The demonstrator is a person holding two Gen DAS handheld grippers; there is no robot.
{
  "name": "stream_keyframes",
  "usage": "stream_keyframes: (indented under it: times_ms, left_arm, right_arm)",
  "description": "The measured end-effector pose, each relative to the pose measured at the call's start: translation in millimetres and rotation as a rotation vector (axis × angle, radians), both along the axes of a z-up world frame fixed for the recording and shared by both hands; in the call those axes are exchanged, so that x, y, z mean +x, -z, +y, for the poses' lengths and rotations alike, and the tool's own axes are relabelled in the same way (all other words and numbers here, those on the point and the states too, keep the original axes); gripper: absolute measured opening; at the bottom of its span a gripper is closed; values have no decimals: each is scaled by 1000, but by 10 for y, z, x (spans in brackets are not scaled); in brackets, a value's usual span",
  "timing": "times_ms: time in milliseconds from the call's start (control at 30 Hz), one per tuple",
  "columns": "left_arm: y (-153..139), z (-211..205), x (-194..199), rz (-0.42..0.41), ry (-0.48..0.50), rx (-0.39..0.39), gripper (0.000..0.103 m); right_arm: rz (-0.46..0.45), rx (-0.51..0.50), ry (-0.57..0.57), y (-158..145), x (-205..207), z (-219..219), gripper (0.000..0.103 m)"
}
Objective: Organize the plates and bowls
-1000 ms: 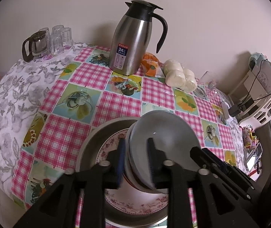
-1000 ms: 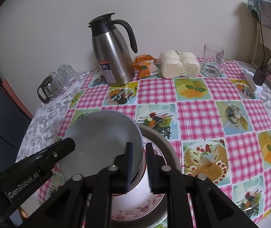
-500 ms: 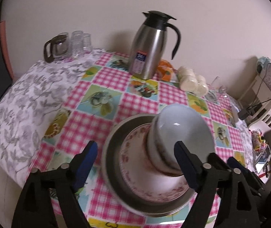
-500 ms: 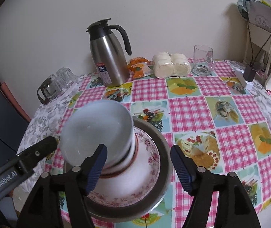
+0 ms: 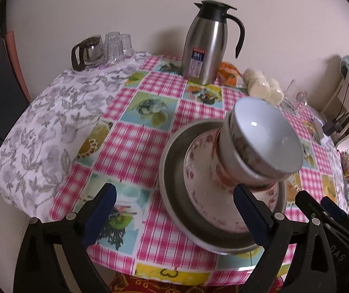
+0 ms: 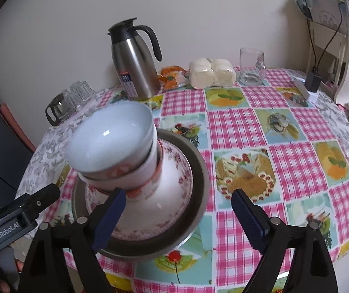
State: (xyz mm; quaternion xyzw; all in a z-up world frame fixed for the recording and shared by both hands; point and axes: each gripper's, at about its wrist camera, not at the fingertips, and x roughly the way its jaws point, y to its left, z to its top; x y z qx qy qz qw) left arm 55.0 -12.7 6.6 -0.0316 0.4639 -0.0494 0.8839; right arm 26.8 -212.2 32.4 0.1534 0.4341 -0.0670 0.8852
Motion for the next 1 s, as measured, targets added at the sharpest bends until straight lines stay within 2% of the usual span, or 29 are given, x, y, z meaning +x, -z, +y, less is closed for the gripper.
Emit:
stream_keyframes:
  times_ms: [100,633,867,1000]
  left_arm:
    - [59,-5,-65,10,14,10,97]
    - [190,-29,-250,57,24,86,97]
    - [188,-30,-286,71,41,50,97]
    - [186,-62,-306,66,29,107,97]
  right_arm:
    - [9,-10,4,57,-54,-1,103]
    - [38,-38,-1,225,-325,49,103]
    - [40,-41,5,239,-399,51,103]
    - [37,-42,9,230,-419,46,103]
